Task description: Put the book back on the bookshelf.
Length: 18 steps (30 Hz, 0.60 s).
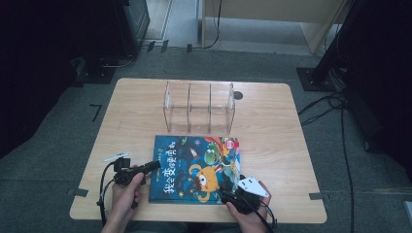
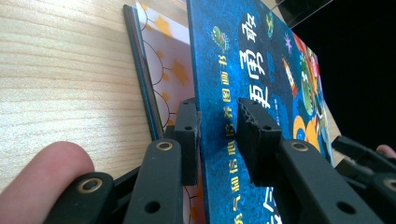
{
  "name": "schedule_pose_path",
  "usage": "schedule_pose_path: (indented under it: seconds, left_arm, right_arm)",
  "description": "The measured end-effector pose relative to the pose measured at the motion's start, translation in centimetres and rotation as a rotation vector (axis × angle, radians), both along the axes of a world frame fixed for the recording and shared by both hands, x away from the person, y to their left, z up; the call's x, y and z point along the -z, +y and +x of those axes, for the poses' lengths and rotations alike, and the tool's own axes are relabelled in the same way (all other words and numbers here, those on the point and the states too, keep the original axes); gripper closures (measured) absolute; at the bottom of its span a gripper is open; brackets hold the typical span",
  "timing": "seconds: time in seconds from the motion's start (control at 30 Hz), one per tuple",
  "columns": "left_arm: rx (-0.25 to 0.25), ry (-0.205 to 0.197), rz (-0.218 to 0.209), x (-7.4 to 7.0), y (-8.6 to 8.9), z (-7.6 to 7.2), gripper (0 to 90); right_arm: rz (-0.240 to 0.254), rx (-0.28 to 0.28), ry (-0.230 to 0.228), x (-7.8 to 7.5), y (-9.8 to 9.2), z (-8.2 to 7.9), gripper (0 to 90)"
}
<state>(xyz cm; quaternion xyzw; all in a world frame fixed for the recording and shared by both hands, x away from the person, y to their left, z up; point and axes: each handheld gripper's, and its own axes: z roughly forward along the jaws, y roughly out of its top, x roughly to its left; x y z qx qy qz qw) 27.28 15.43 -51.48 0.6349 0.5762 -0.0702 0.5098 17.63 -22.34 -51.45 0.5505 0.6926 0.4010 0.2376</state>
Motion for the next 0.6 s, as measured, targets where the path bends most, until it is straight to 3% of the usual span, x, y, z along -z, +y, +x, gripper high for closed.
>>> schedule_pose_path:
  seconds: [0.03, 0.1, 0.33, 0.47, 0.5, 0.53, 0.6]
  left_arm:
    - [0.000, 0.000, 0.000, 0.0, 0.0, 0.0, 71.5]
    - [-0.001, -0.002, -0.007, 0.0, 0.0, -0.1, 71.8]
    - [-0.007, 0.004, -0.015, 0.2, 0.1, -0.1, 72.0]
    - [-0.013, 0.008, -0.013, 0.2, 0.0, -0.1, 71.9]
    - [-0.014, 0.010, -0.012, 0.2, 0.0, -0.1, 71.8]
    - [-0.015, 0.010, -0.012, 0.2, 0.0, -0.1, 71.8]
    - [-0.018, 0.013, -0.017, 0.2, 0.0, -0.1, 71.9]
  right_arm:
    - [0.000, 0.000, 0.000, 0.0, 0.0, 0.0, 19.1]
    - [-0.017, -0.019, 0.051, 0.5, 0.1, -0.4, 14.1]
    - [-0.007, -0.077, 0.109, 0.8, -0.2, -1.4, 9.7]
    - [-0.034, -0.116, 0.125, 0.9, -0.1, -1.9, 4.4]
    - [-0.050, -0.130, 0.122, 0.9, -0.1, -1.9, 3.4]
    - [-0.115, -0.150, 0.120, 1.1, 0.3, -2.1, 1.4]
    - [-0.139, -0.158, 0.121, 1.2, 0.6, -2.2, 0.0]
